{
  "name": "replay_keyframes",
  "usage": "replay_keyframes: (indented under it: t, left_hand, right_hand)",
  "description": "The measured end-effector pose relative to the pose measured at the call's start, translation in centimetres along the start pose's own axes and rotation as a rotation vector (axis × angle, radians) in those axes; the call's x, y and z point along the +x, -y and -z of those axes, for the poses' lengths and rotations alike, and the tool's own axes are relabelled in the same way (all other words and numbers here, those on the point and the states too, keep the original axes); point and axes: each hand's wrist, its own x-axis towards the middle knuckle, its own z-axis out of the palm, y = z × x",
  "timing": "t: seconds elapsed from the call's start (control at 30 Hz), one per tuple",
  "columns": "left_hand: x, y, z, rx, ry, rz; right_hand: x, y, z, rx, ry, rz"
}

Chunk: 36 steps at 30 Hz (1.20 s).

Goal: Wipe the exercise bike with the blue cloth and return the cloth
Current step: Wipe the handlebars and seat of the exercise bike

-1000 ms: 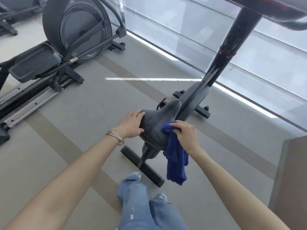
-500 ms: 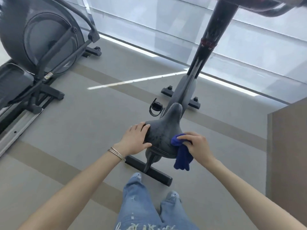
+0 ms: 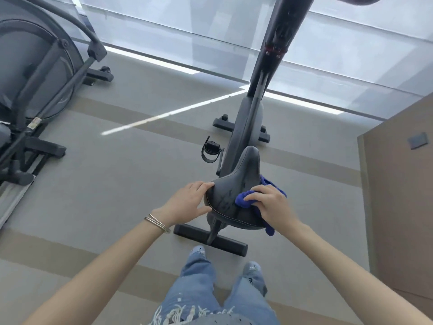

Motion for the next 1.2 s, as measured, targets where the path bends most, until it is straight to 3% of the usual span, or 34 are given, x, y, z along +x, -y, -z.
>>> replay_keyframes:
  t: [0.17,0.3,0.43,0.67,0.8,0.97,1.13,1.2]
  left_hand:
    - [0.4,0.3,0.4,0.071,0.026,-0.015]
    - [0.7,0.2,0.4,0.077,0.033,-0.015]
    - [1.2,-0.3,0.3,0.067,0.003,0.004]
    - [1.6,-0.5,0.1,0.100,-0.017,-0.036]
    - [2.1,-0.1,0.6,0.090,0.028,-0.109]
    - [3.6,1.4,1.8,0.229,0.061,-0.188]
    - [7.6,1.6,3.5,0.376,-0.064,-0.315]
    - [9.4,1.2,4.0,0.476,-0.076,-0.376]
  right_hand:
    - [5.2,-1.1,-0.3,0.115,-0.156,-0.447]
    - [2.3,0.3,-1.6,-0.136,-0.057,-0.279]
    - [0.2,0.7,-0.8,-0.198,0.045,-0.127]
    - [4.4,0.2,-0.9,-0.146,-0.028,-0.347]
    - [1.5,0.9,-1.5,-0.179,0.008,-0.252]
    - [-0.6,0.7,-0.2,-0.165,0.175,-0.067]
    - [3.0,0.6,-0.6,-0.094,-0.025,-0.371]
    - [2.4,1.4,-1.3,-0.157,-0.026,-0.385]
